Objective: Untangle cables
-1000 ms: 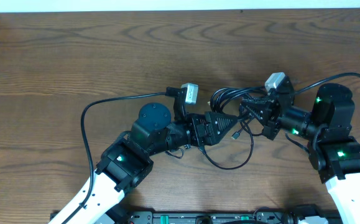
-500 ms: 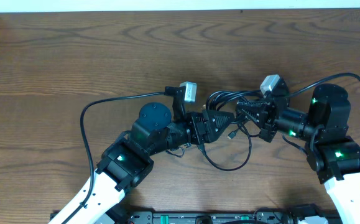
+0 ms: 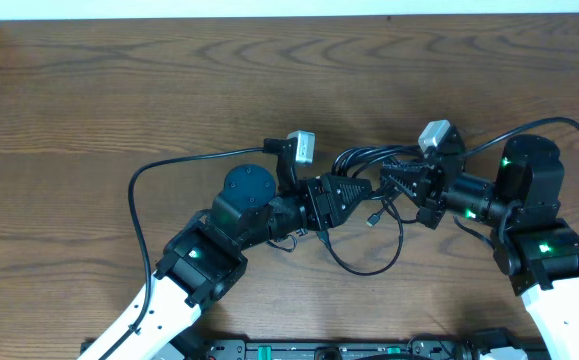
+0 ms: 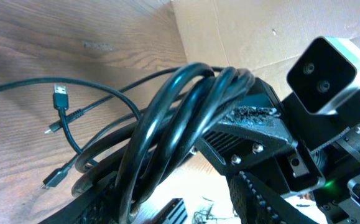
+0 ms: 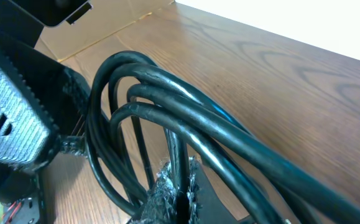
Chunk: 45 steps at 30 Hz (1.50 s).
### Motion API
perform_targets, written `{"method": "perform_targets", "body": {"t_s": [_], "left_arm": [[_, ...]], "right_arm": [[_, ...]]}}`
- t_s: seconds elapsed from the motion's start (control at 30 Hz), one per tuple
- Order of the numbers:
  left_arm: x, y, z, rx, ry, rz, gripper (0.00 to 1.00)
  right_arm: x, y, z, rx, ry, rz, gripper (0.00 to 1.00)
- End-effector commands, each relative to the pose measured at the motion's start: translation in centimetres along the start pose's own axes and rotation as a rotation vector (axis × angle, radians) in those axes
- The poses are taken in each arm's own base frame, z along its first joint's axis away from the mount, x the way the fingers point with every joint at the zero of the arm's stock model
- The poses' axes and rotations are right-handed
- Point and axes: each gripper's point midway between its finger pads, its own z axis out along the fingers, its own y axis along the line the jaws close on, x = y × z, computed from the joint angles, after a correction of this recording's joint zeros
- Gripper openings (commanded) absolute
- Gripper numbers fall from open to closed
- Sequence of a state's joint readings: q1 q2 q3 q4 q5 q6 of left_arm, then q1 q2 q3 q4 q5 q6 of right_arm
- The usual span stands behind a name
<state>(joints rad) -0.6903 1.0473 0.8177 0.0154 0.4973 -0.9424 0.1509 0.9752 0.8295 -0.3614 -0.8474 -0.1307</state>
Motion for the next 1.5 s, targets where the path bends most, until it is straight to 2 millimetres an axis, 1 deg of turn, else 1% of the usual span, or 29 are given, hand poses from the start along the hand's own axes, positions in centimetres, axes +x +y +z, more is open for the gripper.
{"method": "perform_targets", "body": {"t_s": [0.0, 0.07, 0.13, 0.43, 0.47, 0.5, 0.53, 0.57, 0.67, 0.77, 1.1, 1.3, 1.37, 1.47], "left_arm": [[-0.8, -1.3, -0.1, 0.022, -0.025, 0.025, 0.49], [-0.8, -1.3, -0.1, 0.022, -0.025, 0.025, 0.35], [-0.8, -1.3, -0.1, 0.022, -0.025, 0.025, 0.27], [-0.8, -1.3, -0.1, 0.022, -0.025, 0.025, 0.25], [-0.8, -1.3, -0.1, 0.022, -0.026, 0.025, 0.23], [-0.9, -1.3, -0.1, 0.022, -0.026, 0.026, 0.19], [-0.9, -1.3, -0.1, 0.022, -0.026, 0.026, 0.12], [-0.9, -1.3, -0.1, 0.025, -0.027, 0.027, 0.08], [-1.1, -1.7, -0.1, 0.039, -0.035, 0.034, 0.08], [-1.2, -2.6, -0.2, 0.078, -0.036, 0.050, 0.08], [-1.0, -7.3, -1.1, 0.286, -0.006, 0.147, 0.08], [-1.8, -9.4, -2.2, 0.363, -0.054, 0.192, 0.07], [-2.0, -10.3, -2.9, 0.393, -0.073, 0.212, 0.08], [-2.4, -11.1, -3.8, 0.417, -0.100, 0.232, 0.07]], "right_arm": [[-0.5, 1.3, 0.0, -0.064, -0.014, -0.004, 0.01], [-0.5, 1.3, 0.0, -0.064, -0.014, -0.010, 0.01], [-0.5, 1.3, 0.0, -0.064, -0.013, -0.011, 0.01], [-0.5, 1.5, 0.0, -0.073, -0.014, -0.010, 0.01], [-0.5, 1.5, 0.0, -0.075, -0.014, -0.011, 0.01], [-0.5, 1.5, 0.0, -0.077, -0.014, -0.011, 0.01], [-0.5, 1.5, 0.0, -0.077, -0.014, -0.011, 0.01], [-0.5, 1.5, 0.0, -0.077, -0.014, -0.011, 0.01], [-0.5, 1.5, 0.0, -0.076, -0.013, -0.011, 0.01], [-0.4, 1.5, 0.0, -0.074, -0.009, -0.036, 0.01], [1.2, -1.5, -0.1, 0.102, 0.058, -0.020, 0.01], [2.5, -2.7, -0.4, 0.179, 0.114, -0.003, 0.01], [3.1, -3.0, -0.5, 0.200, 0.139, -0.014, 0.01], [3.7, -3.6, -0.8, 0.239, 0.164, -0.008, 0.01]]}}
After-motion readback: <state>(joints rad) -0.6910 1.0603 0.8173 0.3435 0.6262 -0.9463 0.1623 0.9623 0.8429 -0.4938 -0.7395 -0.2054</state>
